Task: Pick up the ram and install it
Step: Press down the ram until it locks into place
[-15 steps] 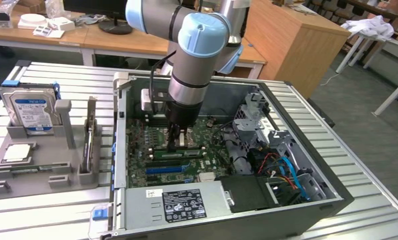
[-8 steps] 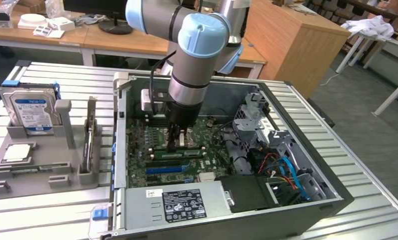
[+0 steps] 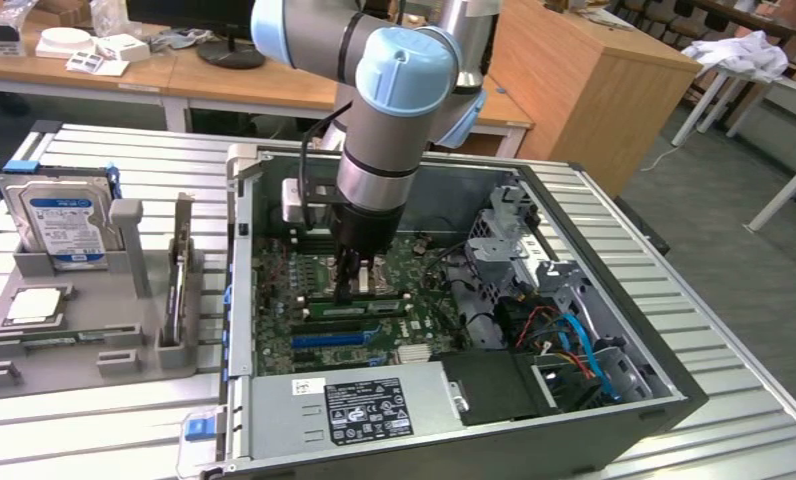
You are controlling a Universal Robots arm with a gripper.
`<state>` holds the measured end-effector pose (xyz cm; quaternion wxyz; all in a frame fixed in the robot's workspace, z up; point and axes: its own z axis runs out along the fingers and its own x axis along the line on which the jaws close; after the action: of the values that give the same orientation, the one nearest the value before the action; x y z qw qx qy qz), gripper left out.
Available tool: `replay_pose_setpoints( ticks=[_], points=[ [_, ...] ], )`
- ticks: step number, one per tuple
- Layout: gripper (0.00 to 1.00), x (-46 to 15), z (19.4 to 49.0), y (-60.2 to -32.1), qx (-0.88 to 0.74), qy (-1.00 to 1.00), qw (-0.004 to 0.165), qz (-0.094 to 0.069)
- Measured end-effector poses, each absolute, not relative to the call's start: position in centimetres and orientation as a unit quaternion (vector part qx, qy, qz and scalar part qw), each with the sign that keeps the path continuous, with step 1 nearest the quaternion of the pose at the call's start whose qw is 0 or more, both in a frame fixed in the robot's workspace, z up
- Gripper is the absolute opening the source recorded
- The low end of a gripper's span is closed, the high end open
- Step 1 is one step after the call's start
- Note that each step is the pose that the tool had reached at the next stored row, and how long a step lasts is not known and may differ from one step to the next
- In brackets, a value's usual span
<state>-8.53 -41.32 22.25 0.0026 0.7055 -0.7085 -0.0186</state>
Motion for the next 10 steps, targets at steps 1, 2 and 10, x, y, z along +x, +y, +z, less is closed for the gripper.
replay_pose_setpoints(
  ticks=[1, 2, 10],
  points=[
    [0.10, -8.53, 22.25, -41.32, 0.705, -0.708, 0.003, -0.019],
    [0.10, -8.53, 22.25, -41.32, 0.705, -0.708, 0.003, -0.019],
    [0.10, -8.53, 23.00, -41.32, 0.705, -0.708, 0.002, -0.019]
  ],
)
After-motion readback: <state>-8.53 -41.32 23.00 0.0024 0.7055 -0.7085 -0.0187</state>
